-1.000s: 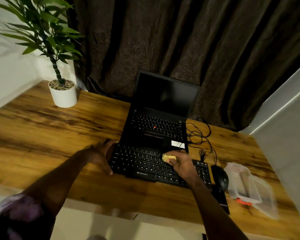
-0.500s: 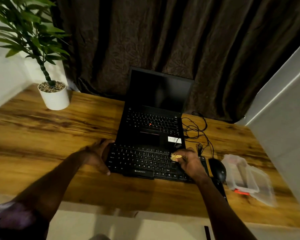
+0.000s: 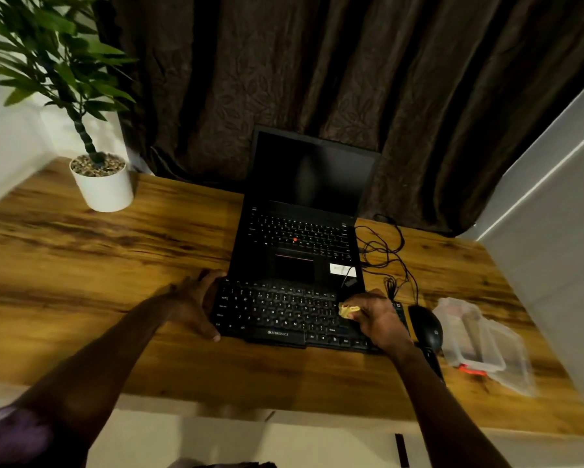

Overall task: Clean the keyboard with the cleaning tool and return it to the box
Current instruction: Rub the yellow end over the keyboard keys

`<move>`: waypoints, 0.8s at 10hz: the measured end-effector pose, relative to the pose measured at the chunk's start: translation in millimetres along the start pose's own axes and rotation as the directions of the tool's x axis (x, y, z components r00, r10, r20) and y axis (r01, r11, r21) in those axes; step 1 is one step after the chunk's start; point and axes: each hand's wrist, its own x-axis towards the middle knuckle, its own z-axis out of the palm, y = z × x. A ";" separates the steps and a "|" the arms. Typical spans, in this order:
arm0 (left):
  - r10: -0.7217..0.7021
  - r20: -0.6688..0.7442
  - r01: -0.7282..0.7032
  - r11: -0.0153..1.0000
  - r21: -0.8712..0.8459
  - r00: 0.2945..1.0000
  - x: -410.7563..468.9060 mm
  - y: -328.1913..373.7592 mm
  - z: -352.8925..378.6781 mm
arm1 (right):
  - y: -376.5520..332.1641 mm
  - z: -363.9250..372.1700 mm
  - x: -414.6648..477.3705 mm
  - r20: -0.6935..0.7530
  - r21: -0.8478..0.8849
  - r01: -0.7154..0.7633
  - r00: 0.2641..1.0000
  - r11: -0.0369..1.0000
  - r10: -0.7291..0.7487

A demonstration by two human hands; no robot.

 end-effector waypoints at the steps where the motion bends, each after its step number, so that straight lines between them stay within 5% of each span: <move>1: -0.045 0.075 0.047 0.999 -0.022 0.996 -19.6 13.8 -10.9 | -25.3 2.5 -4.9 -0.058 0.059 0.160 0.986 0.985 -0.157; 2: -0.043 0.164 0.054 0.996 -0.065 0.986 -40.2 28.2 -23.8 | -42.5 15.6 -9.0 -0.031 0.045 0.270 0.963 0.962 -0.269; 3: 0.000 0.195 0.016 0.997 -0.079 0.981 -80.7 54.1 -49.8 | -29.7 20.1 -6.2 0.003 -0.035 0.219 0.976 0.975 -0.219; 5: 0.117 0.107 -0.117 0.993 -0.001 0.987 -84.9 56.5 -47.1 | 2.2 7.5 -14.0 -0.059 -0.134 0.134 0.988 0.982 -0.143; 8: 0.125 0.083 -0.125 0.992 -0.005 0.989 -84.2 60.5 -50.0 | -25.8 28.0 -17.2 -0.077 -0.037 0.204 0.975 0.978 -0.207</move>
